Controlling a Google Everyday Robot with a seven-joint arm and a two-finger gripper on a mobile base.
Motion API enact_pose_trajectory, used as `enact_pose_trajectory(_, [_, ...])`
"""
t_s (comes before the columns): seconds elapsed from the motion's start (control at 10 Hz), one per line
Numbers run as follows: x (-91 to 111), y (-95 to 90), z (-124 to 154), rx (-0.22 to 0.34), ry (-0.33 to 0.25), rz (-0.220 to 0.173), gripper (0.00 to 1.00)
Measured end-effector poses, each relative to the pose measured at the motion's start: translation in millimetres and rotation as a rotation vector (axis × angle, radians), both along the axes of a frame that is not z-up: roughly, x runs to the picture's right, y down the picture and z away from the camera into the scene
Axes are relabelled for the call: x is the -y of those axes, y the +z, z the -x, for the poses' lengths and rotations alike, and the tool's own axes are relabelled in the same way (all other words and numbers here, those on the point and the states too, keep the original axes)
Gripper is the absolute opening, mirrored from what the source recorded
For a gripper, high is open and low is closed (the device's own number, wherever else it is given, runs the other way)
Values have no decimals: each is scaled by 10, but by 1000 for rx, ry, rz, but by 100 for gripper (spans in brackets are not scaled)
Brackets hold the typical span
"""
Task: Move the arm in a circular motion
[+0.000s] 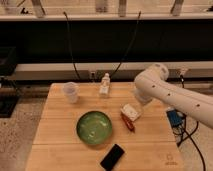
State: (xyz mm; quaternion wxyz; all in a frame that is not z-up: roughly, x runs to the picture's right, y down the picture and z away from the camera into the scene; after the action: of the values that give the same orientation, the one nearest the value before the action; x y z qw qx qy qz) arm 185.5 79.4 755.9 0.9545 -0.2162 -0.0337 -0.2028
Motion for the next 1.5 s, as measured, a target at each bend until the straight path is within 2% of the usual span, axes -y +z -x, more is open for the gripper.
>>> enact_pose_trajectory(1.0, [34,121,28,47,-98,-3,80])
enact_pose_trajectory(1.5, [7,157,-11,64,-125,-8,80])
